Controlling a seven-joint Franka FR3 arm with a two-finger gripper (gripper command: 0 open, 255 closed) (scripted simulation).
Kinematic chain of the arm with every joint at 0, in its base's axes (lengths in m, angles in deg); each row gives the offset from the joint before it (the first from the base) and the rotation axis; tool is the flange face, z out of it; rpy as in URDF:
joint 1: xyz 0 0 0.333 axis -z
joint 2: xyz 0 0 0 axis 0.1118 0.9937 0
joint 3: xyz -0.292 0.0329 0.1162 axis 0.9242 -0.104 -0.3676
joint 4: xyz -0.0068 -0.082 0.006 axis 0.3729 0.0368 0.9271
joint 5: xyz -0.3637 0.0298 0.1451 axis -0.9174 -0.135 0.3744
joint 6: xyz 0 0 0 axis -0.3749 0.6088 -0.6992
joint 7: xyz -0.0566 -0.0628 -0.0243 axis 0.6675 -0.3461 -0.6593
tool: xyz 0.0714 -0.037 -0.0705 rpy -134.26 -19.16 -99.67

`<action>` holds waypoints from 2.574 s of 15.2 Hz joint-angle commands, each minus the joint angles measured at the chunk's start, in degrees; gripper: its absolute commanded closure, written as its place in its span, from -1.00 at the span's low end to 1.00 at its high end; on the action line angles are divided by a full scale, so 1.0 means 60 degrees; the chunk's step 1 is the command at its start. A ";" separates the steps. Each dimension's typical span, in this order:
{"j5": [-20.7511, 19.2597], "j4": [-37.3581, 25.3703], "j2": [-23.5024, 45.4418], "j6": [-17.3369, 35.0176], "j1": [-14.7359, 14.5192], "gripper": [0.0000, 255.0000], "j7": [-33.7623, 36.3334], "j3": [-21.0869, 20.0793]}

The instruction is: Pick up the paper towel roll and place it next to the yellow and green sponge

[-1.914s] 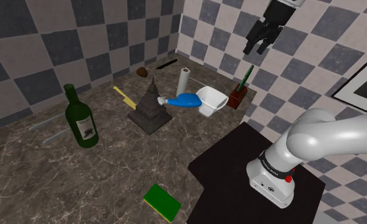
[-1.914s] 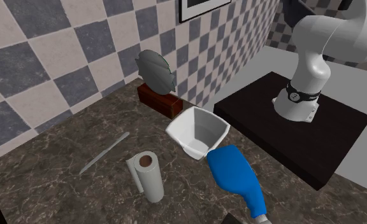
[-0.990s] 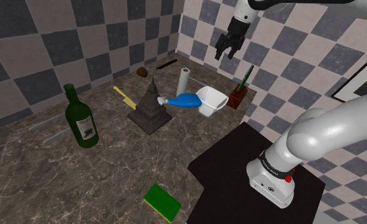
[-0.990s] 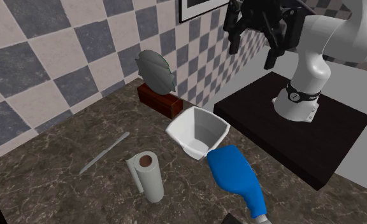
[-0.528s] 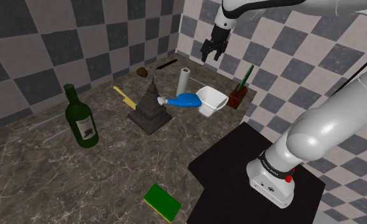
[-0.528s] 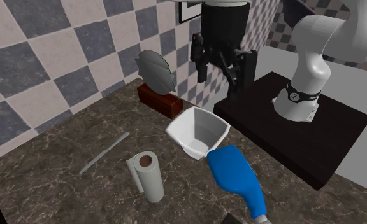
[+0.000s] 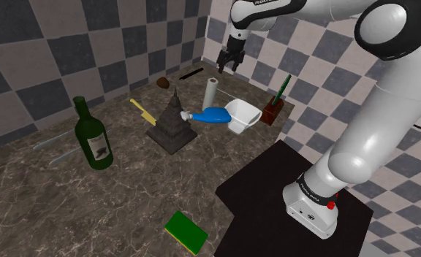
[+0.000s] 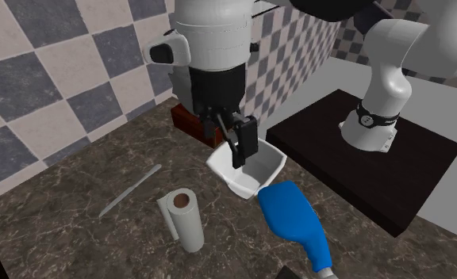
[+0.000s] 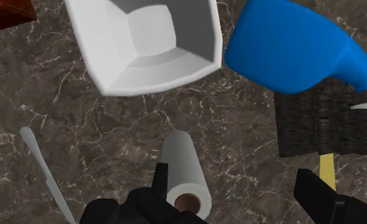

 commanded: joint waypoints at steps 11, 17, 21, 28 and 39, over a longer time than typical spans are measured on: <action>0.0422 -0.4795 0.4661 -0.0527 0.0505 -1.00 -0.0501 -0.0148; 0.0470 -0.4418 0.4908 0.0095 0.0486 -1.00 -0.0537 -0.0182; 0.0484 -0.4336 0.4983 0.0252 0.0482 -1.00 -0.0546 -0.0192; 0.0484 -0.4336 0.4983 0.0251 0.0482 1.00 -0.0547 -0.0192; 0.0456 -0.4451 0.4815 -0.0030 0.0477 1.00 -0.0519 -0.0175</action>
